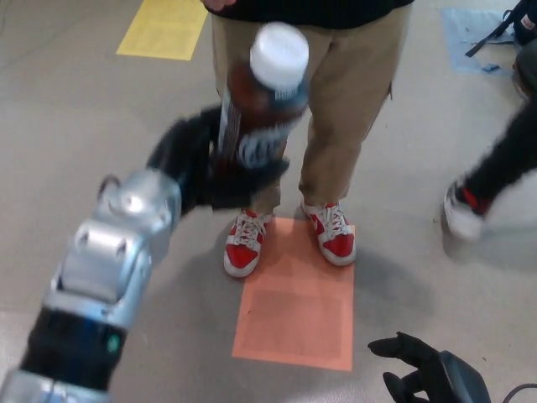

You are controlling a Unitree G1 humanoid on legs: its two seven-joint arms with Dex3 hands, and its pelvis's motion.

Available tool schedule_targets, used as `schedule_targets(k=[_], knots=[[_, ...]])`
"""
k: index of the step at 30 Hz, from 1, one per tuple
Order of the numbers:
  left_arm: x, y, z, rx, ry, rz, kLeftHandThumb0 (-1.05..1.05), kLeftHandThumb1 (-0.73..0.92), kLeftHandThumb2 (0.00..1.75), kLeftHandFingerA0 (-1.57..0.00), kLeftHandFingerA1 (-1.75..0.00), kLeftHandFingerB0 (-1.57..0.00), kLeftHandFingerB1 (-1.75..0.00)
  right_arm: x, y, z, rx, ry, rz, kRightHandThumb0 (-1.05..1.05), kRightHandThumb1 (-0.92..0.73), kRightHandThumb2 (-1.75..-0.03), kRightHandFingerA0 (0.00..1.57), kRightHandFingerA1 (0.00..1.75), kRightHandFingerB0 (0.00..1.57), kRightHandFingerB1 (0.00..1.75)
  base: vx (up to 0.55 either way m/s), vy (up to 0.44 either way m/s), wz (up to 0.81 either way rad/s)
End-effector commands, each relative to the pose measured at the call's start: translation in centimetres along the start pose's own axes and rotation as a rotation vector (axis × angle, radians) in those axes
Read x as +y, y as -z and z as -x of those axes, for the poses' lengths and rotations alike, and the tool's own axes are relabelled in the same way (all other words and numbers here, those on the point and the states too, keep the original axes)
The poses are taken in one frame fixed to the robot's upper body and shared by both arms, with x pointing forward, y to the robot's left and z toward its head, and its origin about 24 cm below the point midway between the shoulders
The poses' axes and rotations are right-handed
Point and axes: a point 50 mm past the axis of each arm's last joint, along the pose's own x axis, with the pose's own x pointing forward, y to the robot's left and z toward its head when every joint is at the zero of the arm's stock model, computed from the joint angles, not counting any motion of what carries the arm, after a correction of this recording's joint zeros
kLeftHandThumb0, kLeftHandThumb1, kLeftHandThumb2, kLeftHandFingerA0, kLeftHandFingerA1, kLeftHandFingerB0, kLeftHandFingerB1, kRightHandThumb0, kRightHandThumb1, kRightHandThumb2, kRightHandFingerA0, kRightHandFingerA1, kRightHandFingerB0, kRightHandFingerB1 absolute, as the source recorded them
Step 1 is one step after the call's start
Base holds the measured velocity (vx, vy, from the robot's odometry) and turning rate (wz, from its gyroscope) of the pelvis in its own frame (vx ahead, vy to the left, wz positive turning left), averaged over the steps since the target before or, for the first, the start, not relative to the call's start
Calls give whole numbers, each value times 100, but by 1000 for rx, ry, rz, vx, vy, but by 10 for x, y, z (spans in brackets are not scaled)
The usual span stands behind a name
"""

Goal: The robot recieved a bottle of protein shake from a person using its left hand and then shake the protein up and down 2 two times and hand it back to the person

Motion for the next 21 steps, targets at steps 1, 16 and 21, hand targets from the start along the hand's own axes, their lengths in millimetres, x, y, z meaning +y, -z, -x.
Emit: schedule_targets(k=[1,16,21], knots=[[-10,43,12,-80,-6,-48,-18,78,71,-106,-117,-74,-105,-3,3,-1,27,-12,-35,-23,-78,-68,92,54,68,51,0,0,0],[-18,38,15,-125,40,-10,-22,77,73,-107,-113,-72,-101,-7,1,-5,21,4,-44,-24,-79,-63,92,54,69,50,0,0,0],[5,-53,18,-371,-49,139,-16,82,70,-97,-134,-71,-108,-9,-4,-12,12,28,-32,-26,-80,-63,93,56,71,50,0,0,0]])
